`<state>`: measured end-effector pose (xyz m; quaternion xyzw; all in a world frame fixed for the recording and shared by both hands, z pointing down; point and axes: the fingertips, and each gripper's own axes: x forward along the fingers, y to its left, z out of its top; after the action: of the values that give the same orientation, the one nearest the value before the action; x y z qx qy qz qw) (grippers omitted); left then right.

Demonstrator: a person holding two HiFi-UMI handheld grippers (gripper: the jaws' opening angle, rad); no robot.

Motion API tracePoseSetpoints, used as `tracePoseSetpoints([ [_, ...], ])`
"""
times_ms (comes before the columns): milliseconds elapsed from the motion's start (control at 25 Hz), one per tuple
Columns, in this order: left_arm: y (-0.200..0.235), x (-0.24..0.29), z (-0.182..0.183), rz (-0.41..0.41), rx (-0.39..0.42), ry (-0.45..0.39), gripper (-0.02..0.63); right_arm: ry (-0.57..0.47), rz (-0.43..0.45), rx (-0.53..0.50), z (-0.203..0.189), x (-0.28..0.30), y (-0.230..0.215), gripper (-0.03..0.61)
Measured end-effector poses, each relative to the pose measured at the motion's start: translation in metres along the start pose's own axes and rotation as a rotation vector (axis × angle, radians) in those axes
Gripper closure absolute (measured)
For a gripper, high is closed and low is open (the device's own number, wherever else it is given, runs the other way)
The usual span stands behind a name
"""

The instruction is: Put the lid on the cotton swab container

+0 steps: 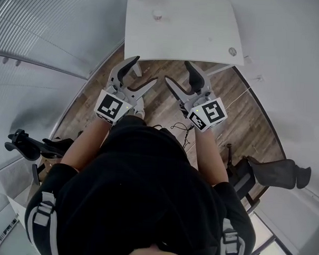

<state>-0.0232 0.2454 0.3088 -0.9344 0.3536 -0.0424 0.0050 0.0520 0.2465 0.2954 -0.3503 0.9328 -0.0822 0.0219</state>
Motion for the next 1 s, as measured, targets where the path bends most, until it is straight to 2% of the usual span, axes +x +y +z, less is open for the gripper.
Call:
tracePoseSetpoints([
  [240,0.057,0.026,-0.004,-0.016,-0.012,0.007,0.276,0.006,-0.015,0.015,0.005,0.051,-0.028,0.247],
  [600,0.135,0.061,-0.006,-0.062,-0.024,-0.014,0.276,0.035,-0.083,0.024,-0.001,0.113,-0.072,0.247],
  [1000,0.178,0.093,-0.018,-0.062,-0.029,0.004,0.278,0.039,-0.109,0.051,-0.005,0.147,-0.111,0.247],
])
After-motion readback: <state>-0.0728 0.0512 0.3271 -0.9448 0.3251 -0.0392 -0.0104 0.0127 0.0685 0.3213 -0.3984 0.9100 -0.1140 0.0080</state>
